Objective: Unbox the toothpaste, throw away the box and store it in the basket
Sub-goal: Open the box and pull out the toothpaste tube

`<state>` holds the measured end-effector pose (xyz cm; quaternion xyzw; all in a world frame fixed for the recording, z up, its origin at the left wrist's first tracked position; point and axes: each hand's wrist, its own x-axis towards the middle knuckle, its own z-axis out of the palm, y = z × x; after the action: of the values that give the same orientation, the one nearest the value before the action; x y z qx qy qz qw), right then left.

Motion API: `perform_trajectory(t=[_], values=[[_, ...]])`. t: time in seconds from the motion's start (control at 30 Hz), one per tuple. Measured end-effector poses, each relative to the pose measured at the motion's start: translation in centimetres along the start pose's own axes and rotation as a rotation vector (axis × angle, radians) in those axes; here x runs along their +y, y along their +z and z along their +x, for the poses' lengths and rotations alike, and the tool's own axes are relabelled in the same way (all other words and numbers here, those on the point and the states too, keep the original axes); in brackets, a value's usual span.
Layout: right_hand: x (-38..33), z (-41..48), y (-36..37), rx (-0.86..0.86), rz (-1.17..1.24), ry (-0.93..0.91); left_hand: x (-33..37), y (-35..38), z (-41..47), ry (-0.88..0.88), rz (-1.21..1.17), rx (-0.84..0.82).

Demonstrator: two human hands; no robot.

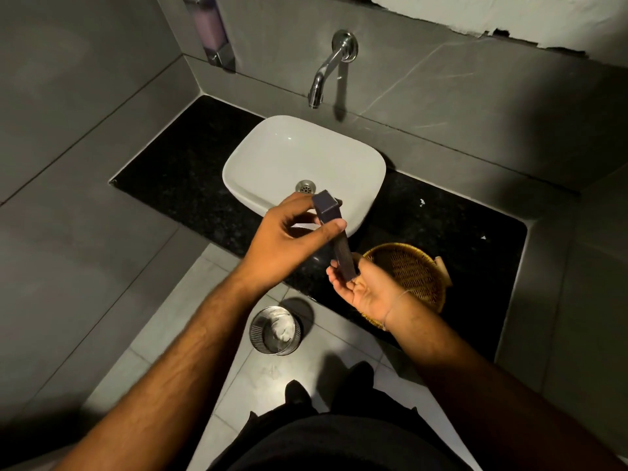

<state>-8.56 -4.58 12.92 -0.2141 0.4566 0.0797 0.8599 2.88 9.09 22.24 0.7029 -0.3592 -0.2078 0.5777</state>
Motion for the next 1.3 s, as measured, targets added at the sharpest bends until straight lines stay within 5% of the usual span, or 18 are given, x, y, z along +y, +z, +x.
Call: perform_trajectory(t=[0.17, 0.63, 0.9, 1.3], values=[[0.4, 0.9, -0.4, -0.02, 0.091, -0.019, 0.7, 1.0, -0.1, -0.031, -0.064, -0.035], [-0.5, 1.7, -2.1, -0.226, -0.02, -0.062, 1.7, -0.7, 2.0, 0.012, -0.029, 0.325], [-1.4, 1.5, -3.6, -0.375, -0.022, -0.128, 1.2, -2.3, 2.5, -0.156, -0.142, 0.462], [-2.5, 1.1, -3.8, -0.292, -0.198, -0.218, 1.7, -2.8, 3.7, -0.156, -0.11, 0.475]])
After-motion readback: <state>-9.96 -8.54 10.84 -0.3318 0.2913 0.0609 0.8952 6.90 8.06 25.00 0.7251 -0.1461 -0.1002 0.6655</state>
